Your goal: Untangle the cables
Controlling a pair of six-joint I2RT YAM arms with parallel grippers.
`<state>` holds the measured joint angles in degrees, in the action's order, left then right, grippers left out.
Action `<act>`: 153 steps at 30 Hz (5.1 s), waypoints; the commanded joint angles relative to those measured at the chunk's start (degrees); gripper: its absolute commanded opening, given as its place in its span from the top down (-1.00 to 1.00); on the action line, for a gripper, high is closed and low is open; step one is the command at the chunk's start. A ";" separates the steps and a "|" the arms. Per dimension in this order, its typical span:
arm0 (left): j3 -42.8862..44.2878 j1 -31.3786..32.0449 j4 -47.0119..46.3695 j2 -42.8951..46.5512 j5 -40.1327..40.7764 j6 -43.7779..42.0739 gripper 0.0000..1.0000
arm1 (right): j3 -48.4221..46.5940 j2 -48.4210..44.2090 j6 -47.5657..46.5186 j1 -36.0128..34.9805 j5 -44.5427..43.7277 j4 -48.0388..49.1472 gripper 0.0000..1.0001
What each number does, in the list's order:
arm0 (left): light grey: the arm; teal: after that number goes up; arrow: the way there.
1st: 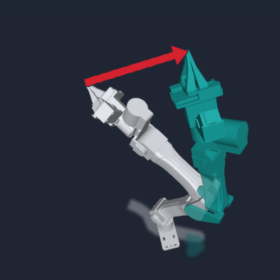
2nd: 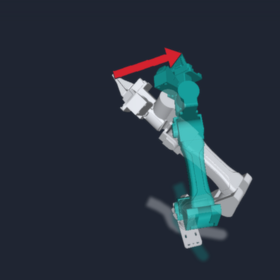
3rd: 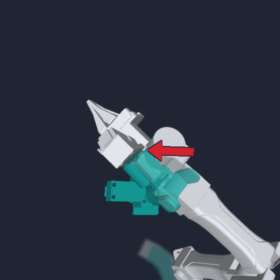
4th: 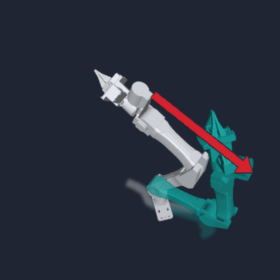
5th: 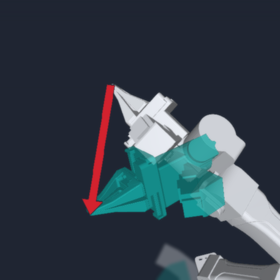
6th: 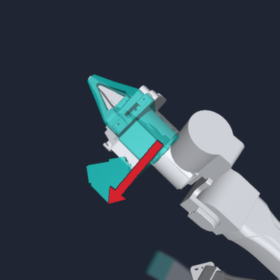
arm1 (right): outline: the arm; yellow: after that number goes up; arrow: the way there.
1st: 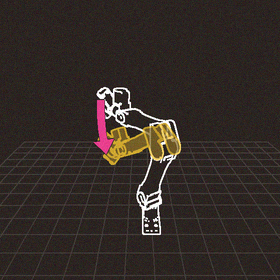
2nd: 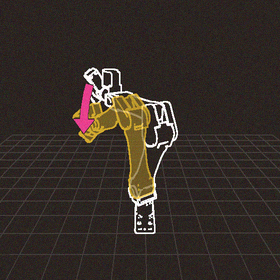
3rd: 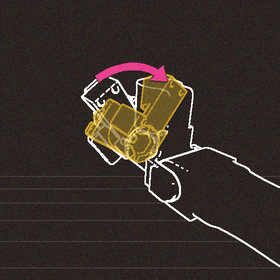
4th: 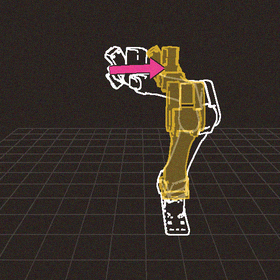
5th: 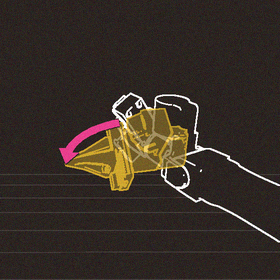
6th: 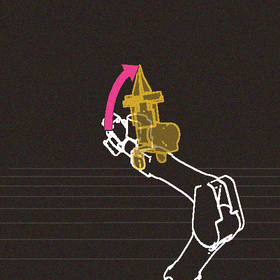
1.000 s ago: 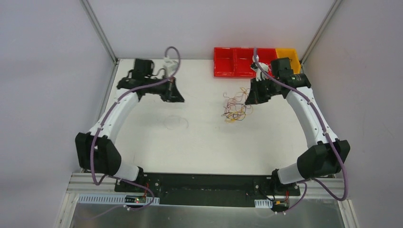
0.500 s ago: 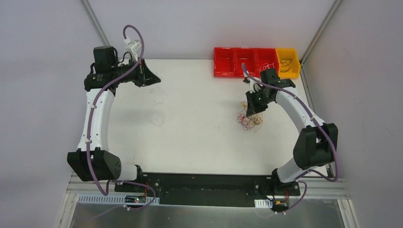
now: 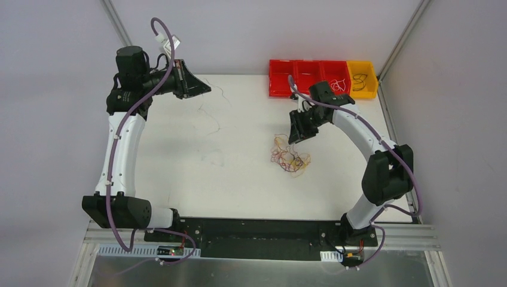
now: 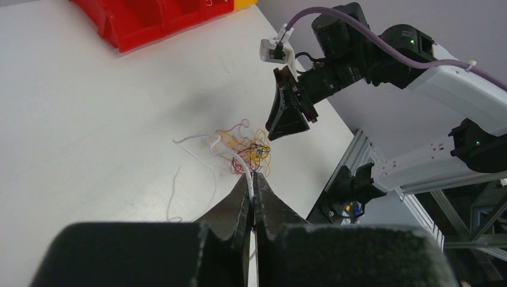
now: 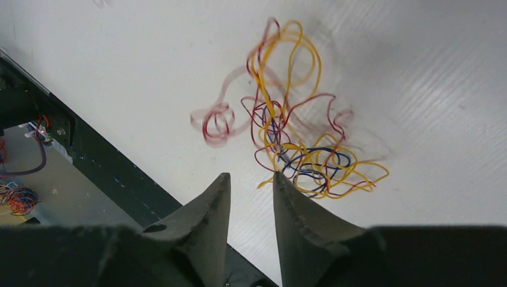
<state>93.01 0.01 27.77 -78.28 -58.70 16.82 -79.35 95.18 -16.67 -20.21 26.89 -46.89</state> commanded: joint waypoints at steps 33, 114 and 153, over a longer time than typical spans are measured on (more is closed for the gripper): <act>-34.50 -6.04 10.56 -17.87 11.50 -10.27 1.00 | -5.26 16.69 0.33 -29.50 -6.14 42.40 -0.99; -20.87 -10.27 15.47 -2.07 15.21 -11.08 -0.98 | -58.05 13.74 2.31 23.37 -12.76 31.45 1.00; -23.52 -10.25 14.42 -5.30 17.71 -11.97 -0.99 | -57.41 30.73 -1.77 22.64 -16.20 51.01 1.00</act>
<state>70.35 -10.46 42.30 -83.77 -41.43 5.98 -141.23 127.87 -18.33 2.52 10.90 -0.16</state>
